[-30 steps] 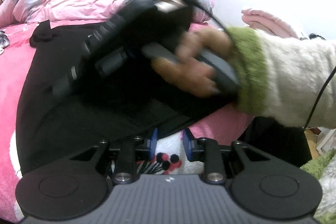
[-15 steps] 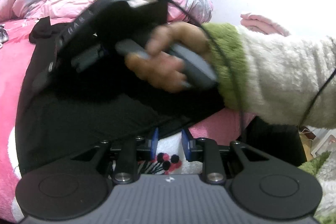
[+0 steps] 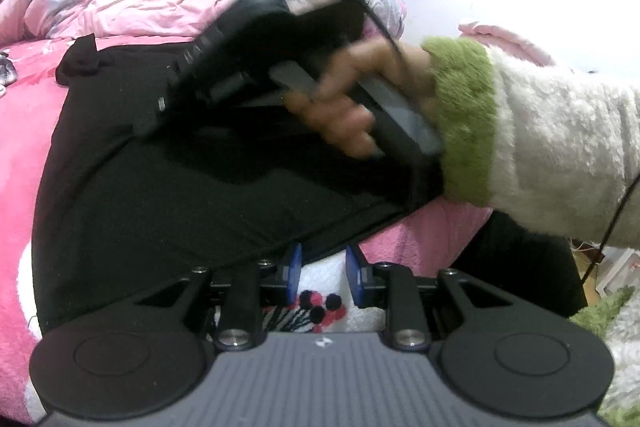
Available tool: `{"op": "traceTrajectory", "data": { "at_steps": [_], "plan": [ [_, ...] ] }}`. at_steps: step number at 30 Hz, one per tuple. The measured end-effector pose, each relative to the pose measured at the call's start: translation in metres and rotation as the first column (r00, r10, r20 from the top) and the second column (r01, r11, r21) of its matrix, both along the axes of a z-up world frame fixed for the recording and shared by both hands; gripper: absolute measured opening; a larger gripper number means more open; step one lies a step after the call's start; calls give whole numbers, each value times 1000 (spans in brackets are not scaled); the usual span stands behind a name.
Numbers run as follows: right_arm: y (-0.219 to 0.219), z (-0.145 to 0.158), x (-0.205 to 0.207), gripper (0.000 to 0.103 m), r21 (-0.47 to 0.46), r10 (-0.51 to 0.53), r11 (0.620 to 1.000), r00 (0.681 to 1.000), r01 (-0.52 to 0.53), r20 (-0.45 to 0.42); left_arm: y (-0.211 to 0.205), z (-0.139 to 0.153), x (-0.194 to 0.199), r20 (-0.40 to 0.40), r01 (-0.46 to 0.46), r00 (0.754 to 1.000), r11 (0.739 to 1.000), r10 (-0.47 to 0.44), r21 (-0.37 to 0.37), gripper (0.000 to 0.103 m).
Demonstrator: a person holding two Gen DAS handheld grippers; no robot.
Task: Fold clothes
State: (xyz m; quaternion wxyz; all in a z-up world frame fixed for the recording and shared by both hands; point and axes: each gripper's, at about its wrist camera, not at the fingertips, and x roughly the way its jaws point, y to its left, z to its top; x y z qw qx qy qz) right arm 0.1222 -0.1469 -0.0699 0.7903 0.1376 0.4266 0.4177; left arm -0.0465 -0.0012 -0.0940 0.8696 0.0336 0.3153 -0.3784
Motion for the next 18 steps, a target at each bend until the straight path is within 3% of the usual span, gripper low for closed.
{"op": "traceTrajectory", "data": {
  "at_steps": [2,5,8,10,12,14,16,18],
  "plan": [
    [0,9,1,5,-6,-48,999,998,49,42,1,0,-5,0,-1,1000,1000,1,-3,25],
    [10,21,-28,5,-5,184,983,981,-184,62,2,0,-7,-2,4,1000,1000,-4,-13,26],
    [29,25,-60,5,-45,407,914,911,-404,70,3,0,-4,-1,6,1000,1000,-6,-17,25],
    [55,13,-63,4,-87,465,884,884,-460,50,2,0,-2,1,4,1000,1000,-4,-14,26],
    [89,4,-33,0,-57,421,906,906,-419,44,2,0,-2,3,2,1000,1000,-2,-12,26],
    [98,3,-8,0,-15,292,956,955,-292,47,2,0,-1,1,1,1000,1000,-1,-15,25],
    [87,9,7,2,17,167,986,985,-168,41,4,0,0,0,3,1000,1000,-3,-21,25],
    [61,17,8,6,63,119,991,992,-121,29,5,-1,1,-1,5,1000,1000,-5,-27,26]
  ]
}}
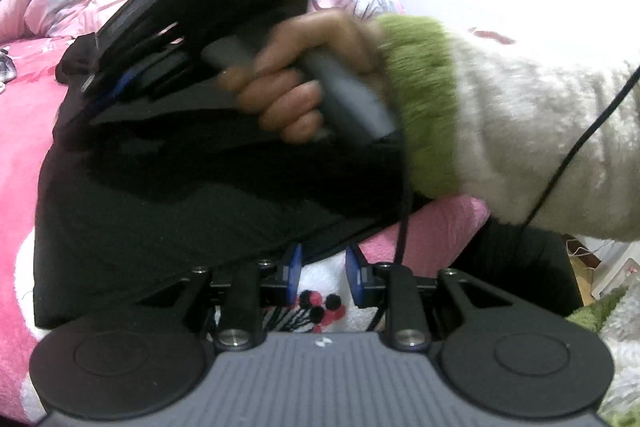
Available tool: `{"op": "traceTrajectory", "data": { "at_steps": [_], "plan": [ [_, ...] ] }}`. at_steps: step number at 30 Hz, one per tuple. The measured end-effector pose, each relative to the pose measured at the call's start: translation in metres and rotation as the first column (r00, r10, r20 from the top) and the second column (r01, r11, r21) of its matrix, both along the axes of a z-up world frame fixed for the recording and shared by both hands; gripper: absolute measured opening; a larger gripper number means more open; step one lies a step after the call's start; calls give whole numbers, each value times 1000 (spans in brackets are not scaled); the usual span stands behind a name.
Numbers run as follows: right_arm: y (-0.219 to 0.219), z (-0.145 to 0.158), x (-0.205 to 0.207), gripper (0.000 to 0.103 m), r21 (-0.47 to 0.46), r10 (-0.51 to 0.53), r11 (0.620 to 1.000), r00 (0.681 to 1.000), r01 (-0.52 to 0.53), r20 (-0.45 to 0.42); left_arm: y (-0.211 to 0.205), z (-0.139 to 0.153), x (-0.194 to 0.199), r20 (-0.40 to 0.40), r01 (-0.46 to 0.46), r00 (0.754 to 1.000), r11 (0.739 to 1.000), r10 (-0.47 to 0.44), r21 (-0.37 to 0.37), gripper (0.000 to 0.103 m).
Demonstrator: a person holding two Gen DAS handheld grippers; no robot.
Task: Fold clothes
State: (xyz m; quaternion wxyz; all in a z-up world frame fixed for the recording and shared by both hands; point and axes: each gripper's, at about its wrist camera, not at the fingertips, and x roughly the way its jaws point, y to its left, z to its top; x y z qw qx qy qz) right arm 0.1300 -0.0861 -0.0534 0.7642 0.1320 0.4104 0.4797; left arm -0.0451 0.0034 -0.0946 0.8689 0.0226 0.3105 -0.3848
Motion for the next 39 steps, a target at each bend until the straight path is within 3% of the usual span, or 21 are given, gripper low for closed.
{"op": "traceTrajectory", "data": {
  "at_steps": [4,9,15,21,24,29,33,35,37,39],
  "plan": [
    [-47,21,-29,7,84,-30,996,999,29,12,0,0,0,0,6,1000,1000,-6,-3,26],
    [-130,24,-62,10,164,-169,972,985,170,-22,-2,6,-6,10,0,1000,1000,0,27,29],
    [-200,16,-103,12,200,-337,920,941,338,-39,0,18,-23,30,-27,999,997,24,79,31],
    [-251,3,-153,12,225,-479,852,877,473,-29,7,44,-22,38,-52,998,999,52,-6,31],
    [-262,-1,-171,12,187,-496,853,868,487,2,-17,44,-5,45,-24,999,999,23,21,31],
    [-245,2,-171,12,98,-396,917,912,387,104,-66,22,16,58,42,997,990,-50,131,31],
    [-223,-5,-140,12,5,-292,956,952,293,92,-74,14,12,58,48,997,986,-59,162,31],
    [-222,-21,-112,0,-54,-321,945,946,323,34,-73,14,9,57,47,997,985,-57,165,31],
    [-237,-33,-82,0,15,-377,925,923,379,-73,-71,16,5,54,48,997,984,-58,170,31],
    [-247,-30,-62,0,9,-465,885,882,466,-74,-70,17,0,56,49,997,983,-60,176,31]
  ]
}}
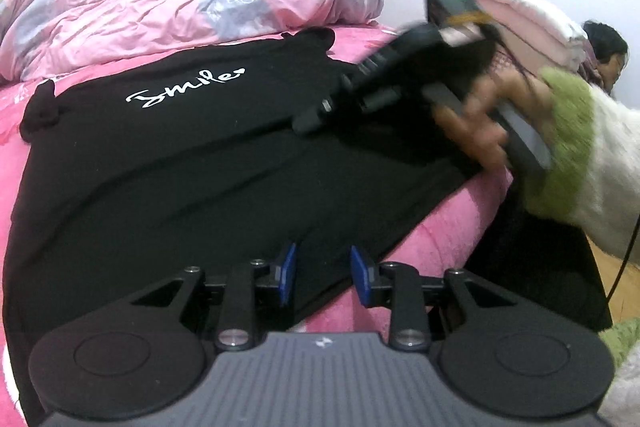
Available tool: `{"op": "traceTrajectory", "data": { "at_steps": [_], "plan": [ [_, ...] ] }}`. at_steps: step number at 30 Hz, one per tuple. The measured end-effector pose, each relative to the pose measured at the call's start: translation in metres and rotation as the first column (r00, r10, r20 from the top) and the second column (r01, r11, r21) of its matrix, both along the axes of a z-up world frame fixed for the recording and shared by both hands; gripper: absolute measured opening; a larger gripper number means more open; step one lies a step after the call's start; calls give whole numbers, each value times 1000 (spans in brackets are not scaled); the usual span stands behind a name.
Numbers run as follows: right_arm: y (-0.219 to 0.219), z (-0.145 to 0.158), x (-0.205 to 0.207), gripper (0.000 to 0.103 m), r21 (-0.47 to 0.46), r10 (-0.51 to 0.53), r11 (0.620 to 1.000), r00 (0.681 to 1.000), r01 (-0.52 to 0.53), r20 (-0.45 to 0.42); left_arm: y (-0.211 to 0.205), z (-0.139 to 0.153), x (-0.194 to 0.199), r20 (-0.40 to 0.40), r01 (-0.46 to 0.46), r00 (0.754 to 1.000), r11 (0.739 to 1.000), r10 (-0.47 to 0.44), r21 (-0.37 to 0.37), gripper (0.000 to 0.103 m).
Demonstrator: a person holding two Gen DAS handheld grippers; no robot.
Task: Fold clothes
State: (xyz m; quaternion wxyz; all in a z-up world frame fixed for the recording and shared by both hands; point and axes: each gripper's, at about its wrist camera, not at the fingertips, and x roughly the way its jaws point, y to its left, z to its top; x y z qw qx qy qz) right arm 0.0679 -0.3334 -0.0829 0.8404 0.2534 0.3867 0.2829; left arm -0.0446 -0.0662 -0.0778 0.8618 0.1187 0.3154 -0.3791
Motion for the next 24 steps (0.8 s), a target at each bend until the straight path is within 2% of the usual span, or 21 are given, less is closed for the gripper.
{"op": "traceTrajectory", "data": {
  "at_steps": [2,4,5,8,9,12,13,16,17,20,21,22,24],
  "plan": [
    [-8,6,13,0,-22,-94,995,996,94,5,2,0,-1,-5,-1,1000,1000,1,-7,31],
    [-11,18,13,0,-98,-185,977,982,189,45,4,-1,-1,-12,-3,1000,1000,2,-19,31],
    [-11,23,10,5,-101,-186,976,981,191,60,5,-1,-1,-16,-3,1000,1000,2,-25,31],
    [-4,35,-10,5,-30,-47,998,996,49,78,8,-2,1,-32,1,999,999,-2,-46,31],
    [8,36,-16,5,-22,46,999,996,-44,73,9,-2,2,-36,3,999,999,-5,-51,31],
    [50,25,-16,5,-28,270,962,963,-270,4,10,-4,1,-37,5,999,998,-7,-55,31],
    [55,18,-2,0,-19,251,968,968,-251,-14,11,-4,1,-36,5,999,998,-7,-56,31],
    [68,1,38,0,5,182,983,981,-182,-68,12,-5,1,-40,3,999,998,-5,-65,31],
    [63,1,54,0,18,108,994,991,-107,-79,13,-5,0,-40,3,999,998,-6,-68,31],
    [57,17,67,0,-21,12,1000,999,-13,-37,15,-5,1,-44,5,999,997,-8,-81,31],
    [57,23,67,5,-35,-4,999,1000,3,-20,16,-6,1,-46,5,999,996,-9,-89,31],
    [57,29,59,5,-19,35,999,999,-35,-11,17,-7,1,-50,5,999,995,-10,-97,31],
    [68,33,41,5,10,184,983,983,-184,-18,18,-8,2,-56,8,998,994,-14,-109,31]
  ]
}}
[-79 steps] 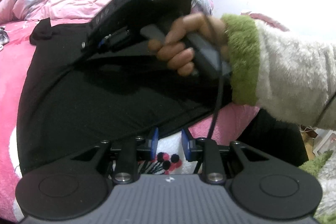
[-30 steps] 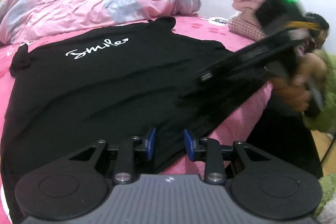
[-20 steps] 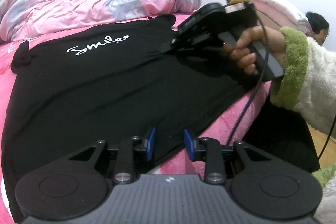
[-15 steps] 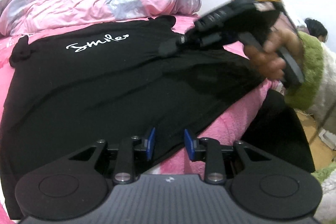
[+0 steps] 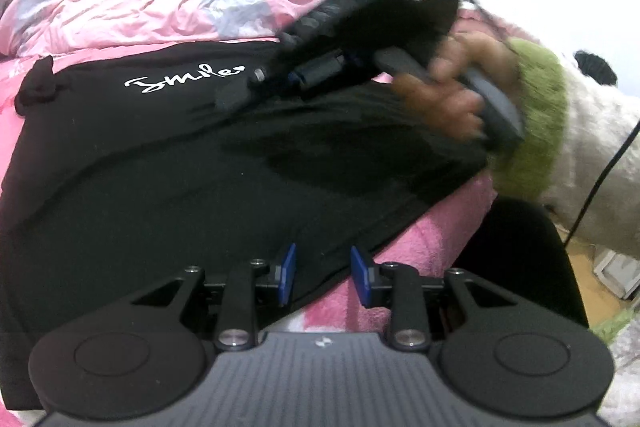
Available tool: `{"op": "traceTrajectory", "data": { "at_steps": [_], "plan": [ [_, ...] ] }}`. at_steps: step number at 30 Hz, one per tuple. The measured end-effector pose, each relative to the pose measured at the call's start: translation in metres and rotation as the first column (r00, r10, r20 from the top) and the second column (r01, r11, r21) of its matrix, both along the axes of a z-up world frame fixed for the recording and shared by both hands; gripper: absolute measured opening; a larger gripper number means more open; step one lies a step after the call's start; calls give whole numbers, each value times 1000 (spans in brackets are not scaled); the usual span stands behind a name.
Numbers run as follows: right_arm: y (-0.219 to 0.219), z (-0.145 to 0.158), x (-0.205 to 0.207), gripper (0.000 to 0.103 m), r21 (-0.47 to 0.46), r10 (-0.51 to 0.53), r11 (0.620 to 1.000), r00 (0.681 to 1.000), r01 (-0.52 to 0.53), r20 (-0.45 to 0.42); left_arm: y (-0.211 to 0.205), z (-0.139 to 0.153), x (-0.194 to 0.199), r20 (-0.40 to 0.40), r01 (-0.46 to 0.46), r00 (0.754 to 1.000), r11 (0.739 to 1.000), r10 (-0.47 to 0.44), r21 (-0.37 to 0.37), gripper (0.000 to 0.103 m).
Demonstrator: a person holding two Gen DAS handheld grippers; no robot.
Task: Fold clothes
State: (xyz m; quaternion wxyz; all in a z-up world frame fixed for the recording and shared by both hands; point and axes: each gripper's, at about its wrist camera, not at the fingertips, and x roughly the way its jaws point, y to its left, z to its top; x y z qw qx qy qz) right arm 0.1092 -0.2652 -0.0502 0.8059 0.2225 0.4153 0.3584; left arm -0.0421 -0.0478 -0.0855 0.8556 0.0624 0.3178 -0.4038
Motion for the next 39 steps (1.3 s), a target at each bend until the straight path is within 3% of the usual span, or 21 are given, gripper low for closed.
{"op": "traceTrajectory", "data": {
  "at_steps": [2,4,6,9,11,12,17,21,23,27,30,31,33,34,37,39],
  "plan": [
    [17,-3,-16,6,15,156,988,987,-156,-24,0,-1,1,-1,4,1000,1000,-4,-4,31],
    [40,-21,-14,0,-1,225,974,970,-226,-87,0,-1,1,5,5,1000,1000,-5,5,31],
    [49,-37,6,0,14,172,985,980,-171,-103,-1,-1,-1,15,6,1000,1000,-6,13,31],
    [32,-28,23,0,-12,-43,999,999,43,-27,-1,-1,-2,19,3,1000,1000,-3,14,31],
    [16,-15,21,0,-41,-172,984,984,174,47,-1,0,-2,17,3,1000,1000,-3,10,31],
    [6,-8,18,5,-48,-228,971,970,232,81,-1,1,-1,14,4,1000,1000,-4,6,31],
    [-95,20,-61,5,86,-384,923,912,375,146,1,13,0,34,13,999,1000,-14,4,31],
    [-162,31,-127,5,37,-442,895,873,445,206,-15,26,4,61,54,997,999,-54,2,31],
    [-172,25,-147,5,9,-419,905,886,426,201,-34,27,5,76,85,993,996,-86,16,31],
    [-140,6,-132,5,-17,-220,974,958,227,183,-77,13,2,61,150,986,985,-155,88,31],
    [-125,-15,-104,4,-95,-143,983,979,158,145,-91,3,0,55,147,986,979,-156,142,31],
    [-132,-24,-89,0,-120,-176,974,977,190,118,-91,3,-1,50,149,986,978,-158,146,31],
    [-164,-39,-61,0,-4,-265,964,963,266,44,-91,4,-1,39,148,987,977,-156,152,31],
    [-179,-39,-53,0,7,-339,941,940,339,32,-91,4,0,36,148,987,977,-155,155,31],
    [-210,-28,-44,1,-19,-476,877,875,479,83,-92,3,0,36,146,988,976,-153,161,31],
    [-218,-19,-55,4,-6,-483,874,870,486,103,-91,3,4,27,147,988,978,-153,151,31]
  ]
}}
